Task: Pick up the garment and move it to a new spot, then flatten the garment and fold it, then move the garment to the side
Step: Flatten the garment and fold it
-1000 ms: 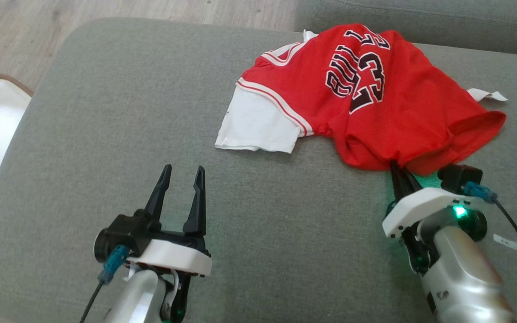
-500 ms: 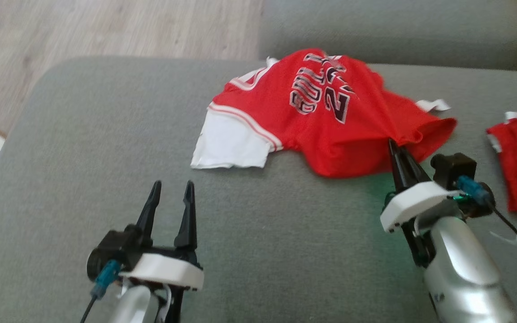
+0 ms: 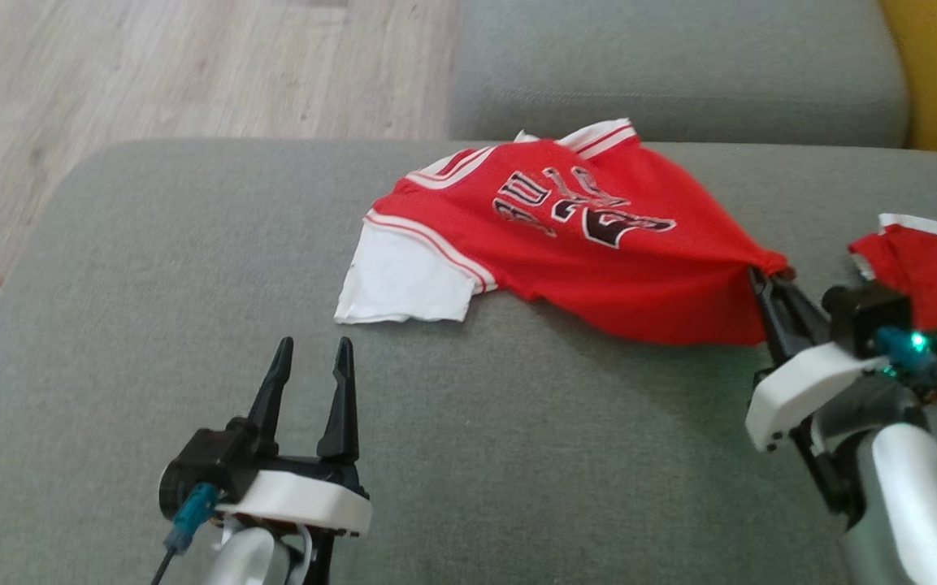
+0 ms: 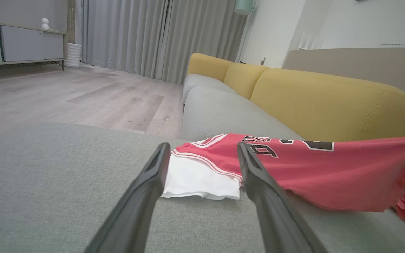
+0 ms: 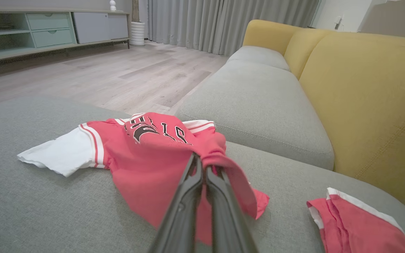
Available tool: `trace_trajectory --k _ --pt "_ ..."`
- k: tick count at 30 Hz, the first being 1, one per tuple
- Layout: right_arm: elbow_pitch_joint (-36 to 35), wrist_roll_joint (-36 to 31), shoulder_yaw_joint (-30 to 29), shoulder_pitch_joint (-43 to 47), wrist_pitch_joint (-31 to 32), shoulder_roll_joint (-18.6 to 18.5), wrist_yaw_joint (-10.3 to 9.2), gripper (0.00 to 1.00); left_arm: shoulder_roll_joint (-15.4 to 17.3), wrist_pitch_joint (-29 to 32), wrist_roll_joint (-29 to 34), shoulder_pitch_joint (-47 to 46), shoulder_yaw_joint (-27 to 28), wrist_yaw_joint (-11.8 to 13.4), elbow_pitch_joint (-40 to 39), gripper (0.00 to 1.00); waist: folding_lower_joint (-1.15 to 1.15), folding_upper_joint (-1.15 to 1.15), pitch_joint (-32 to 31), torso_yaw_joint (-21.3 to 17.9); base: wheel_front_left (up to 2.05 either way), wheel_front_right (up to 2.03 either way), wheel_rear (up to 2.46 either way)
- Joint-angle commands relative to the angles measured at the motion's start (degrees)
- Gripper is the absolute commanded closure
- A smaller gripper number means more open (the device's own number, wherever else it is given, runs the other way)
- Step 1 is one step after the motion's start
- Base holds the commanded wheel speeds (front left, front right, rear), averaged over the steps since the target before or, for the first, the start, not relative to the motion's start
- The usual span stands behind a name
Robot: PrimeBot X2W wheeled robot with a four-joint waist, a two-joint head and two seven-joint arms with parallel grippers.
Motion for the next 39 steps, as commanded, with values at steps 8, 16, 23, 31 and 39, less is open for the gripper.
trace_trajectory --k 8,16,23,31,39 --pt "7.2 -2.1 -2.5 -10.8 2.7 -4.1 -0.04 1.00 0.0 -0.5 -0.5 -5.1 -0.3 -0.4 -1.8 0.00 0.01 0.00 5.9 4.9 0.00 0.00 0.00" --pt "24.3 -7.2 -10.5 -20.7 -3.1 -5.9 -0.04 1.00 0.0 -0.5 -1.0 -7.3 -1.9 -0.5 -1.7 0.00 0.01 0.00 9.5 7.9 0.00 0.00 0.00" --pt "38.2 -13.9 -14.5 -26.7 -5.2 -5.4 -0.04 0.00 0.0 -0.5 -1.3 -8.1 -2.2 -0.3 -1.6 0.00 0.01 0.00 10.3 8.2 0.00 0.00 0.00" --pt "43.7 -15.2 -15.3 -28.0 -11.1 -3.7 -0.04 0.00 0.0 -0.5 -1.1 -7.8 -1.8 0.0 -1.0 0.00 0.01 0.00 8.0 5.4 0.00 0.00 0.00" --pt "38.6 -9.2 -14.2 -23.5 -21.9 1.4 -0.04 0.00 0.6 -0.5 -0.8 -5.7 1.5 0.5 -0.9 0.00 0.01 0.00 3.4 -0.9 0.00 0.00 0.00"
